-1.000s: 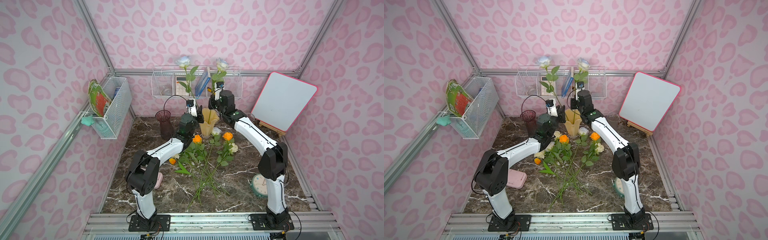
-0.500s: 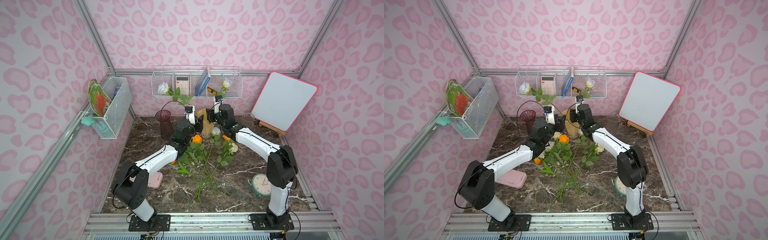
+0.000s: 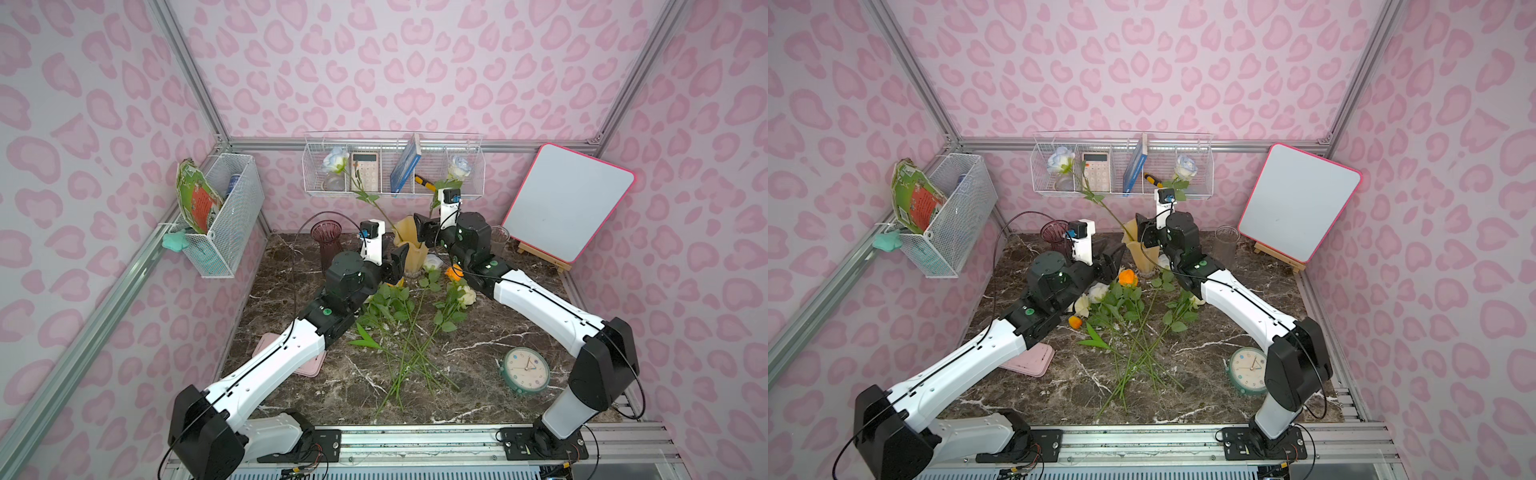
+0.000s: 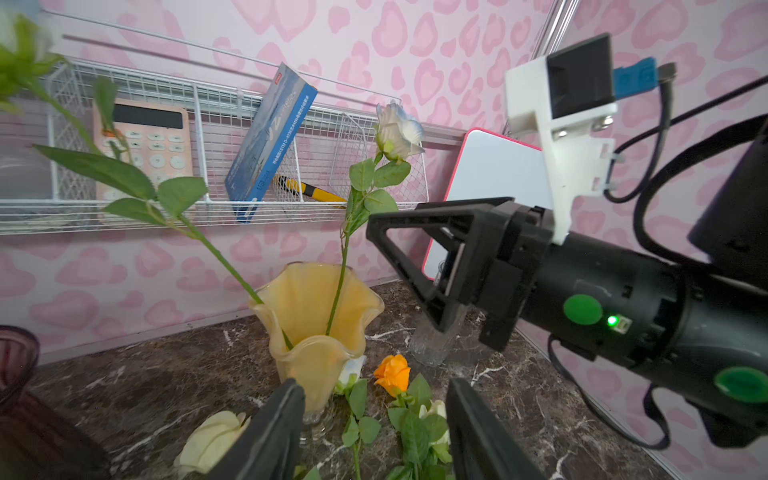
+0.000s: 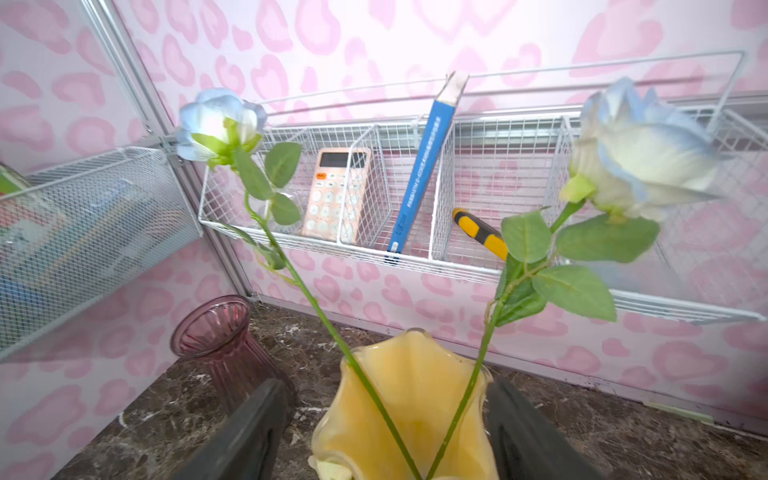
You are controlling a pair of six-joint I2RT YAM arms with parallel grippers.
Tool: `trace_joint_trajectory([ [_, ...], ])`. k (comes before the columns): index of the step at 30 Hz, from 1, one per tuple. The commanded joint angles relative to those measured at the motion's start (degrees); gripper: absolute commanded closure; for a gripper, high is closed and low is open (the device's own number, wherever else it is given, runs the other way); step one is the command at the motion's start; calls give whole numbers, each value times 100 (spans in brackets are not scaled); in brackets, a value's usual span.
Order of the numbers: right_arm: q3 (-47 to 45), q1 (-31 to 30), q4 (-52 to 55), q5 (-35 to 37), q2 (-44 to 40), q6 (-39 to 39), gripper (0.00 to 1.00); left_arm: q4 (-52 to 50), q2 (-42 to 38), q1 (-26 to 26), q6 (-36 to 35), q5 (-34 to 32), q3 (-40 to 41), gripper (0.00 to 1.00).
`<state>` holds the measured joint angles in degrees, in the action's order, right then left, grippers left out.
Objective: Arrange the flowers in different vases according to their colors
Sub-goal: Insert the flower into the vase, then pick up the flower at the center of the board.
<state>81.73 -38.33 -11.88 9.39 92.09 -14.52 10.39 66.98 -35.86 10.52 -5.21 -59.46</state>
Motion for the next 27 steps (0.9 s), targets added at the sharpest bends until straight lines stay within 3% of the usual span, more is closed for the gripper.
trace_joint_trajectory([
  [1, -147, -192, 751, -7, -375, -498, 23, -1202, -387, -33, 20, 37, 49, 41],
  [7, -1467, -296, 2119, -402, -1188, -2271, 26, -3114, -691, -160, 580, 275, 276, 42],
  [13, -3304, -611, 1752, -864, -1870, -3362, 29, -3651, -698, -372, 1356, 268, 799, 43],
  [20, -3755, -975, 1928, -559, -1866, -3163, 31, -3581, 61, -915, 2138, 182, 863, 44],
  [27, -4223, -869, 1975, -359, -2235, -3116, 31, -3716, 821, -1064, 3675, -223, 933, 44],
])
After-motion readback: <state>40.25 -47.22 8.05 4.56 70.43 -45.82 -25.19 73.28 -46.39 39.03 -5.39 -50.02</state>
